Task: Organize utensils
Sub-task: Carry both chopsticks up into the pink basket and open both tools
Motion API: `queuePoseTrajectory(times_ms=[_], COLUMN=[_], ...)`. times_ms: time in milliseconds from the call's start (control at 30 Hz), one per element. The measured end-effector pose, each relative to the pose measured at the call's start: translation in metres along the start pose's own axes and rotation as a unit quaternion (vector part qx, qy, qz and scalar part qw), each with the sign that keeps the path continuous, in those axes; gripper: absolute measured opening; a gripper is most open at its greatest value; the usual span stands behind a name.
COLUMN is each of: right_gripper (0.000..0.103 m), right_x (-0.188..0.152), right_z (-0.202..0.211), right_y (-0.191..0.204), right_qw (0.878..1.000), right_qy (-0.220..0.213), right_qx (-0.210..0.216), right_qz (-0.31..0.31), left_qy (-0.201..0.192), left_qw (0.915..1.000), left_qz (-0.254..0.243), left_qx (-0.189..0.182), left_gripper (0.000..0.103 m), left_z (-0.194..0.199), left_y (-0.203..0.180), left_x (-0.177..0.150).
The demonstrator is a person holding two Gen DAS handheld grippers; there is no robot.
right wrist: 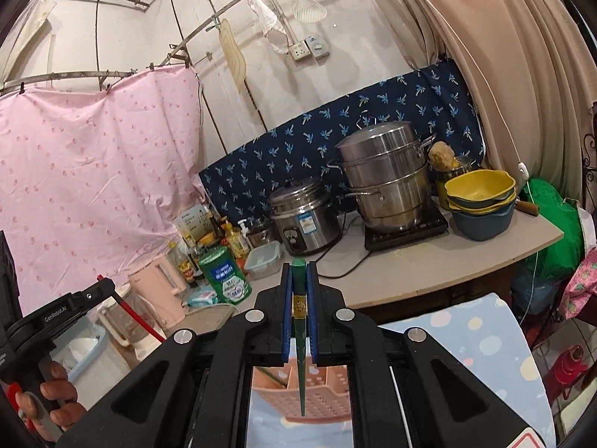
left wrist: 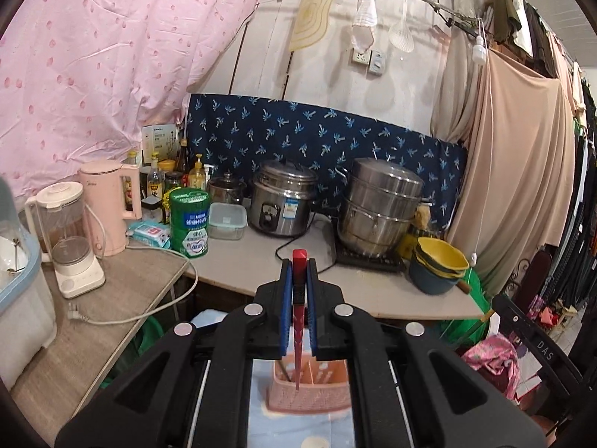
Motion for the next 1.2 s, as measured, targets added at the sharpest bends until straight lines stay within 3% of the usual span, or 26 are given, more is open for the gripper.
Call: queuePoseTrajectory(times_ms=[200,433,700,900,967,1100,1200], right_gripper=[0.007,0.007,0.007,0.012,0.013,0.015,0.018], right_x=[0.007,-0.029,-0.065,-0.073,-0.073,-0.074,-0.075], right_z=[-0.045,-0.090,-0.111,-0.109,-0.107,-0.100,-0.093], right_y=[-0.005,-0.018,-0.023,-0.019,-0.016,-0.012,-0.009], right_qw=[1.000,0.998,0.995,0.994,0.994,0.994,0.994], right_qy=[0.001,0.054,0.100,0.105,0.104,0.104,0.104], right_qx=[-0.003,-0.008,-0.014,-0.013,-0.017,-0.016,-0.014], right_qz=[-0.010,-0.013,0.000,0.011,0.017,0.023,0.029], left_qy=[0.002,0.042,0.076,0.092,0.093,0.092,0.091], left_qw=[0.9999,0.9990,0.9968,0.9952,0.9949,0.9947,0.9947], left_qz=[-0.004,-0.009,-0.002,0.004,0.004,0.003,-0.001], left_qx=[0.010,0.011,0.023,0.032,0.039,0.045,0.048], left_gripper=[0.007,0.007,0.007,0.008,0.011,0.030,0.034], left_z=[-0.044,-0.080,-0.104,-0.110,-0.109,-0.104,-0.098], left_y=[-0.004,-0.001,0.011,0.022,0.024,0.027,0.028], left_x=[0.004,-0.026,-0.056,-0.066,-0.069,-0.073,-0.075])
Point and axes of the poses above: each gripper's, at about its wrist camera, not at the fingertips, and z roughly against the way its jaws point, y to its left, x to its top, the point moved 2 cm from there along -z, roughly the way its jaws point, and after that the axes turned 6 degrees about z, right-handed, at the moved point
